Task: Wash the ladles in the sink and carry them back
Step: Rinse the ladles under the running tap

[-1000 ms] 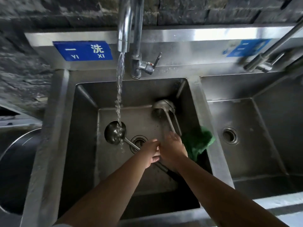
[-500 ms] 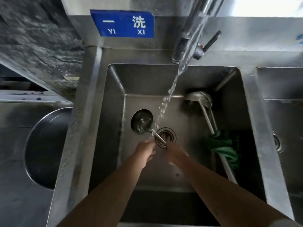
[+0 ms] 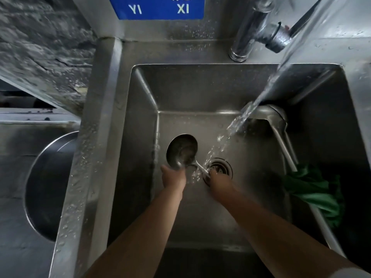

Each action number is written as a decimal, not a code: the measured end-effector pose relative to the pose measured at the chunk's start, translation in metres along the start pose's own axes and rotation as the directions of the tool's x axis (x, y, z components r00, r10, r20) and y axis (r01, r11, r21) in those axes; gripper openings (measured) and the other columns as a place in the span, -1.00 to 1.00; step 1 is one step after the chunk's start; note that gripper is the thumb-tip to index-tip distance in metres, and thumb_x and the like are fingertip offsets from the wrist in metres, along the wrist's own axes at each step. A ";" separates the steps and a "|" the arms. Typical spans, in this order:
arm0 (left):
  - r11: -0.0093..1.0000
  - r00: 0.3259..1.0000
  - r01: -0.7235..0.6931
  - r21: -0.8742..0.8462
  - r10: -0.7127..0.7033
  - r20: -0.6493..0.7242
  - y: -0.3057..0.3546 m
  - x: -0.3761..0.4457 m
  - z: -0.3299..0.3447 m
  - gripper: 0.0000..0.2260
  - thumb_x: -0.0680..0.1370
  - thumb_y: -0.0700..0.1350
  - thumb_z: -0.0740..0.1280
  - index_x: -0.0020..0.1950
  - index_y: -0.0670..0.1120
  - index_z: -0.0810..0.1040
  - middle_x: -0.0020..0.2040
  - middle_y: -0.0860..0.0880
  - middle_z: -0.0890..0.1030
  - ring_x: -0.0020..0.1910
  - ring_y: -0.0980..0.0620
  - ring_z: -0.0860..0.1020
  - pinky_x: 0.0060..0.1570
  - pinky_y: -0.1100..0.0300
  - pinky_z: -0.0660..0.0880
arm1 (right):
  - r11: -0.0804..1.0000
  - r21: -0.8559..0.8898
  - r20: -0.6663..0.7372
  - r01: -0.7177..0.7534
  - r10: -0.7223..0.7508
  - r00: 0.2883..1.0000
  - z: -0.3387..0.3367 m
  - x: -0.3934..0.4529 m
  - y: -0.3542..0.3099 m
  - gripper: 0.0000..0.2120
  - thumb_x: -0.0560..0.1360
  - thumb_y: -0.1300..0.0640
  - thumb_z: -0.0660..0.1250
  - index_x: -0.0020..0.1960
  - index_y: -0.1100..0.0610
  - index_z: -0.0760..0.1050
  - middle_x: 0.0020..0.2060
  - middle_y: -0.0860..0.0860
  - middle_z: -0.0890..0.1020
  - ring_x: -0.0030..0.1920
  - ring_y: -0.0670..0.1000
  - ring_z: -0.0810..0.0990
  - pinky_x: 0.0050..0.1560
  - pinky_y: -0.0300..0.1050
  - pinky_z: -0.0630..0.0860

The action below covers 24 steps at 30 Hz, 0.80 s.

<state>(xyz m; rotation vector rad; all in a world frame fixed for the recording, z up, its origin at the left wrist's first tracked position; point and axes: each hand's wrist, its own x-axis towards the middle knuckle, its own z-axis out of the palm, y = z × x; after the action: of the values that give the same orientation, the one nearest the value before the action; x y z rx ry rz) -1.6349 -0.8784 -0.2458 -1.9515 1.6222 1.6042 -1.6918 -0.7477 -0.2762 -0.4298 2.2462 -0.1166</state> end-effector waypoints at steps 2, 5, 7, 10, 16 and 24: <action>0.999 0.998 -0.046 0.008 0.047 -0.050 0.006 0.010 -0.005 -0.40 0.50 -0.12 0.36 0.49 -0.12 0.22 0.35 -0.18 0.47 0.26 -0.21 0.49 0.26 -0.02 0.45 | 0.999 -0.022 0.068 0.045 -0.043 0.997 0.001 0.001 0.000 -0.72 0.54 0.23 0.23 0.24 0.14 0.39 0.13 0.18 0.59 0.12 0.21 0.58 0.01 0.01 0.50; 0.997 0.995 -0.067 -0.048 0.063 -0.080 0.019 0.023 -0.012 -0.48 0.50 -0.18 0.35 0.45 -0.12 0.31 0.32 -0.18 0.50 0.25 -0.20 0.51 0.25 -0.02 0.46 | 0.997 0.009 0.135 0.076 -0.076 0.988 -0.004 -0.005 -0.009 -0.62 0.45 0.30 0.34 0.26 0.19 0.41 0.13 0.18 0.59 0.13 0.20 0.59 0.03 -0.02 0.52; 0.990 0.986 -0.141 -0.032 0.138 -0.090 0.031 0.024 -0.015 -0.57 0.49 -0.25 0.34 0.35 -0.13 0.42 0.21 -0.15 0.57 0.17 -0.16 0.56 0.15 0.04 0.50 | 0.994 0.060 0.141 0.091 -0.099 0.985 -0.010 -0.009 -0.015 -0.66 0.46 0.34 0.30 0.23 0.25 0.45 0.09 0.20 0.62 0.10 0.21 0.61 -0.01 -0.03 0.53; 0.967 0.964 -0.253 0.033 0.255 -0.078 0.047 0.024 -0.017 -0.61 0.47 -0.27 0.29 0.30 -0.10 0.46 0.15 -0.13 0.60 0.12 -0.15 0.57 0.16 0.01 0.51 | 0.990 0.088 0.079 0.108 -0.115 0.990 -0.024 -0.016 -0.026 -0.76 0.54 0.28 0.21 0.17 0.30 0.50 0.05 0.22 0.62 0.10 0.22 0.62 -0.03 -0.06 0.51; 0.915 0.910 -0.386 0.113 0.398 -0.112 0.079 0.009 -0.022 -0.47 0.49 -0.33 0.18 0.47 -0.08 0.31 0.36 -0.11 0.49 0.33 -0.12 0.46 0.34 0.04 0.39 | 0.963 0.234 0.010 0.134 -0.140 0.990 -0.054 -0.037 -0.050 -0.73 0.59 0.29 0.17 0.25 0.27 0.49 0.16 0.19 0.58 0.18 0.20 0.57 0.03 -0.08 0.49; 0.868 0.895 -0.393 0.304 0.437 -0.089 0.105 -0.027 -0.050 -0.38 0.41 -0.36 0.35 0.46 -0.14 0.29 0.32 -0.19 0.51 0.28 -0.22 0.49 0.22 -0.03 0.50 | 0.972 0.140 0.029 0.189 -0.195 0.980 -0.102 -0.092 -0.076 -0.66 0.61 0.22 0.16 0.34 0.28 0.42 0.15 0.20 0.54 0.21 0.19 0.52 0.04 -0.08 0.49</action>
<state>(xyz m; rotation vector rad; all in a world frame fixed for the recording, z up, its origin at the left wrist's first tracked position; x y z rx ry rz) -1.6813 -0.9384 -0.1529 -1.6953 2.3203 1.2624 -1.6932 -0.7934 -0.1262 -0.5685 2.1352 -0.3573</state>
